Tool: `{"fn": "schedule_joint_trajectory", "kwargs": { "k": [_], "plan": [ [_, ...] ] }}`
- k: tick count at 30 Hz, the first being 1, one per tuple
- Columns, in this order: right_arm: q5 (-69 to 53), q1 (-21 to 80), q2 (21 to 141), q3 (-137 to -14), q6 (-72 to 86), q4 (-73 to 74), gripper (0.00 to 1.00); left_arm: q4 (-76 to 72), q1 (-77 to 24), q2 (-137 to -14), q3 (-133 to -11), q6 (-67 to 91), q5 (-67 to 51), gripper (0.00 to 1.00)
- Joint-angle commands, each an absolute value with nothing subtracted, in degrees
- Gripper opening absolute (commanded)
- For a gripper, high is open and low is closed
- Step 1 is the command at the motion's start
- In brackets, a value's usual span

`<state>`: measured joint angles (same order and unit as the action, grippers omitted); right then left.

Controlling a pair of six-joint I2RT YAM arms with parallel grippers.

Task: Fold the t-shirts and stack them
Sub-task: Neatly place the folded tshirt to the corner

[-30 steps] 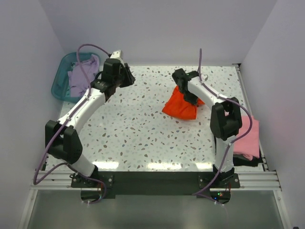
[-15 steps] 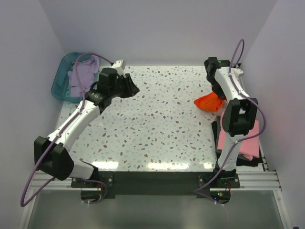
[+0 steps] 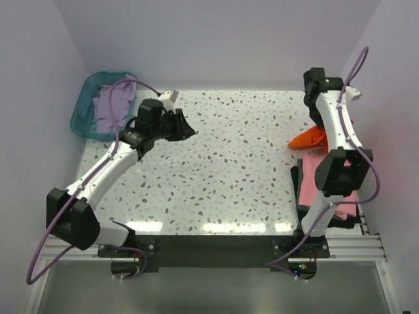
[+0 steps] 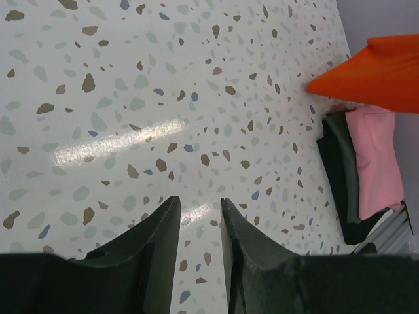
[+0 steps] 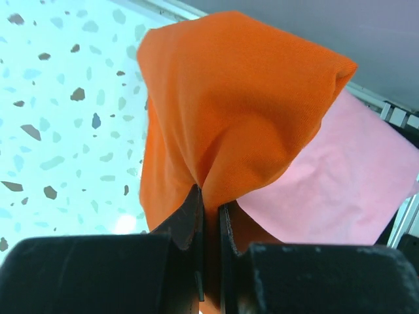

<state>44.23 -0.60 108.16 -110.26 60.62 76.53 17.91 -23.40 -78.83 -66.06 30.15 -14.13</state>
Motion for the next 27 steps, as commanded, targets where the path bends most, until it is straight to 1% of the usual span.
{"fn": "schedule_joint_trajectory", "kwargs": {
  "k": [1, 7, 18, 21, 24, 25, 26, 27],
  "plan": [
    [48.16, -2.19, 102.84, -112.94, 58.89, 90.97, 0.0, 16.08, -23.64, -76.55, -65.39, 28.39, -16.08, 0.36],
    [48.52, -3.86, 100.02, -112.94, 56.26, 90.44, 0.0, 15.91, -23.91, -76.9, -65.13, 28.39, -16.08, 0.36],
    [49.04, -5.54, 97.3, -116.99, 50.98, 90.88, 0.0, 15.73, -24.17, -77.7, -65.3, 28.48, -15.82, 0.35],
    [48.69, -6.06, 94.05, -114.53, 50.19, 90.97, 0.0, 15.82, -24.26, -77.7, -65.21, 28.65, -15.91, 0.35],
    [47.99, -6.15, 89.31, -109.18, 50.36, 90.88, 0.0, 15.91, -24.7, -77.17, -64.87, 28.65, -15.73, 0.35],
    [47.9, -6.15, 88.08, -107.25, 50.71, 90.88, 0.0, 15.82, -25.05, -76.99, -64.69, 28.65, -15.73, 0.35],
    [47.73, -6.24, 86.67, -102.7, 51.15, 90.88, 0.0, 15.82, -25.22, -76.64, -64.34, 28.74, -15.73, 0.35],
    [47.46, -6.24, 83.27, -99.96, 51.5, 90.7, 0.0, 15.65, -25.49, -76.47, -63.99, 28.74, -15.65, 0.35]
  ]
}}
